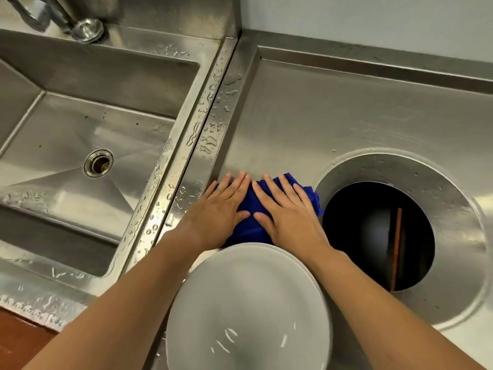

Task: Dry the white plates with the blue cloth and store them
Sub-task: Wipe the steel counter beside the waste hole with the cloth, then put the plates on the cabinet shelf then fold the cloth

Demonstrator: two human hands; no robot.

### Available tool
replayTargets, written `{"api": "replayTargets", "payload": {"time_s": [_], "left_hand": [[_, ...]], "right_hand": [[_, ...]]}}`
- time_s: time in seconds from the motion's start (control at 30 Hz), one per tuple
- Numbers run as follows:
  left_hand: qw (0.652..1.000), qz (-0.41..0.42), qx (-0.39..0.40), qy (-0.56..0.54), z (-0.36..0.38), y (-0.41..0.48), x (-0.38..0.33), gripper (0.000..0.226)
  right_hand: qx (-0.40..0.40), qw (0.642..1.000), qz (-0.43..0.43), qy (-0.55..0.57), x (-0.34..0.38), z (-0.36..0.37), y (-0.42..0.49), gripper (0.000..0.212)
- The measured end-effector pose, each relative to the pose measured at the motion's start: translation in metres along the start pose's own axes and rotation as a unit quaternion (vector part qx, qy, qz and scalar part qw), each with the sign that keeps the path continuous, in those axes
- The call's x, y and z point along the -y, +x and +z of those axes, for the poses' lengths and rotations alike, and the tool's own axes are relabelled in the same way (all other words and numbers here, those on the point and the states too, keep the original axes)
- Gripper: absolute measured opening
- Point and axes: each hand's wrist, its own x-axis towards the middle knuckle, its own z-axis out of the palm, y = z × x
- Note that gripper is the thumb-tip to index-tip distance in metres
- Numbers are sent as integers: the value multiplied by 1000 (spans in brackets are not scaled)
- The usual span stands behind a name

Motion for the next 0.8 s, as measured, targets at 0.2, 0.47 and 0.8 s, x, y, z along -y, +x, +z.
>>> {"api": "replayTargets", "payload": {"time_s": [0.2,0.47,0.8], "left_hand": [[960,-23,-77,-269,-22,-19,-6,63],[700,135,-355,-604,-127,-90,-62,86],[729,164,-404,-528,-107,-160,-110,51]], "right_hand": [[-2,966,23,257,-5,-38,-2,58],[-256,823,-48,504,53,-149,-46,54],[-289,803,-73,517,81,-176,-124,47]]}}
